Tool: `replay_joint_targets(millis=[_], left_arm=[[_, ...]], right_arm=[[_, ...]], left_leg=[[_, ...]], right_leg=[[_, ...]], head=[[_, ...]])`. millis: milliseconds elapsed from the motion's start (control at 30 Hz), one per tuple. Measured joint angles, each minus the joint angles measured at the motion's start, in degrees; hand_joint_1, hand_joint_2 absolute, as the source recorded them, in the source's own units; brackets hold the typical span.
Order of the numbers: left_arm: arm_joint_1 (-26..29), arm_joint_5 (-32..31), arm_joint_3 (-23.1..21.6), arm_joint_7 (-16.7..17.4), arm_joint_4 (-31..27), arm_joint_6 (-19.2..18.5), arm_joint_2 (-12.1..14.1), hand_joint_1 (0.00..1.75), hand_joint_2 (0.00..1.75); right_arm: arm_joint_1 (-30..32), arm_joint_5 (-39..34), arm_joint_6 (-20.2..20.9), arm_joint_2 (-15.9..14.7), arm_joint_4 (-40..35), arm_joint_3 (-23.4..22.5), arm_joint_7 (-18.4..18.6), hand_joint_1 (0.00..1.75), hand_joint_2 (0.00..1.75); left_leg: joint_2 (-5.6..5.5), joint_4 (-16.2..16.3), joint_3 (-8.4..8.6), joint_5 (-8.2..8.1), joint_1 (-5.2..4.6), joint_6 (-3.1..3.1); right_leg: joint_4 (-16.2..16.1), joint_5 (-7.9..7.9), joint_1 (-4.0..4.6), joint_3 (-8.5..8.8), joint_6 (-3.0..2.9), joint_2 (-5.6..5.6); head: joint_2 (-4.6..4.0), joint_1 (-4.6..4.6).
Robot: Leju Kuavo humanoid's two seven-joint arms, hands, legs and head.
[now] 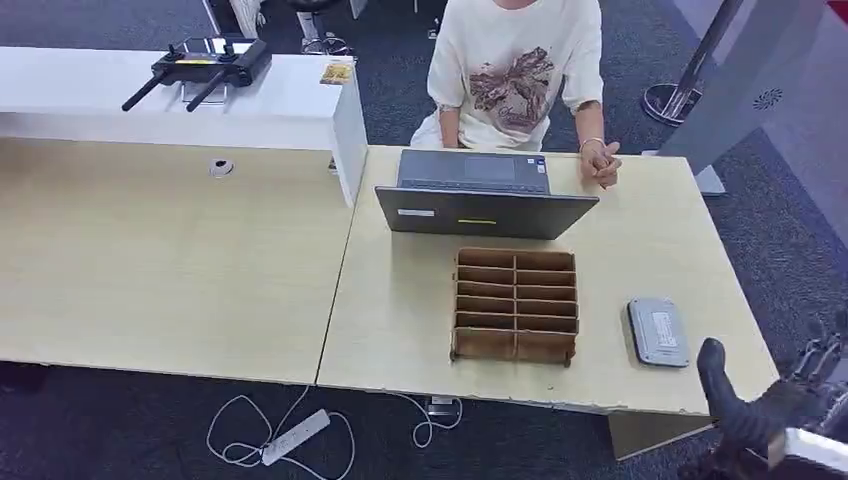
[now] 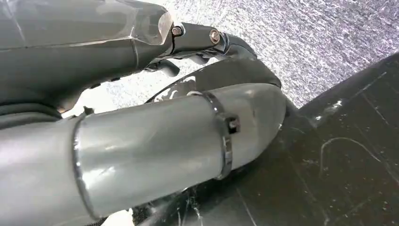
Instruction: Pass the card to the sensor for recognition and then transmit it.
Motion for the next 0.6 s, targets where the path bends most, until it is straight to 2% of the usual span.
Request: replay_joint_targets(millis=[100,167,233,267,367,433,533,600], left_arm=[[-0.03,0.11,0.0,0.0,0.0,-1.12,-0.04,0.0,0.0],[-0.19,-0.33,0.0,0.11,0.0,-1.99,0.07,0.0,0.0],[-0.43,-0.81,0.0,0.46,0.0,-2.38,0.09,0.0,0.0],[-0.52,-1.01,0.0,0.5,0.0,-2.51,0.11,0.0,0.0],[-0.64,-1.62,0.0,0.52,0.0,-2.64,0.13,0.0,0.0],[-0.77,-1.97,0.0,0.52,0.0,-2.78,0.13,0.0,0.0],[-0.87,-2.56,0.0,0.52,0.0,-3.13,0.18,0.0,0.0],[-0.88,-2.95,0.0,0.61,0.0,-3.45,0.26,0.0,0.0]], right_arm=[[1.0,20.3,-8.58,3.34,-0.35,0.48,3.5,0.0,1.75],[0.82,40.8,-10.3,6.82,-1.11,-1.44,4.67,0.0,1.75],[0.59,55.1,-10.36,9.86,-1.57,-3.85,6.03,0.0,1.75],[0.6,58.54,-10.39,10.79,-1.59,-4.35,7.66,0.0,1.75],[0.39,59.33,-10.41,11.69,-1.38,-4.35,13.14,0.0,1.75],[0.41,60.47,-10.1,11.56,-0.81,-3.56,18.22,0.0,1.75],[0.65,67.15,-8.09,10.16,-0.02,-0.92,25.56,0.0,1.75],[0.91,72.78,-7.78,8.59,0.11,-1.4,26.77,0.0,1.75]], left_leg=[[0.0,0.0,0.0,0.0,0.02,0.0],[0.08,0.0,0.03,0.0,0.02,0.0],[0.07,0.0,0.03,0.0,0.02,0.0],[0.04,0.0,0.02,0.01,0.02,-0.01],[0.07,-0.01,0.01,0.01,0.02,-0.01],[0.07,-0.01,0.01,0.01,0.01,-0.01],[0.07,0.0,0.04,0.0,-0.01,0.0],[0.04,0.0,0.01,-0.01,-0.04,0.01]], right_leg=[[0.0,0.0,0.02,0.0,-0.01,0.0],[0.0,0.0,0.03,0.0,-0.01,0.04],[0.0,0.0,0.04,0.02,-0.01,0.02],[0.0,0.0,0.04,0.02,-0.01,-0.04],[0.01,0.0,0.03,0.05,-0.01,0.01],[0.0,0.0,-0.01,0.05,-0.01,0.01],[-0.02,0.0,-0.05,0.01,0.0,0.02],[-0.02,0.0,-0.05,0.04,0.0,-0.02]], head=[[0.0,0.02],[0.0,0.0],[0.0,-0.02],[0.0,0.02],[0.0,0.0],[0.0,0.02],[0.0,0.0],[0.0,0.0]])
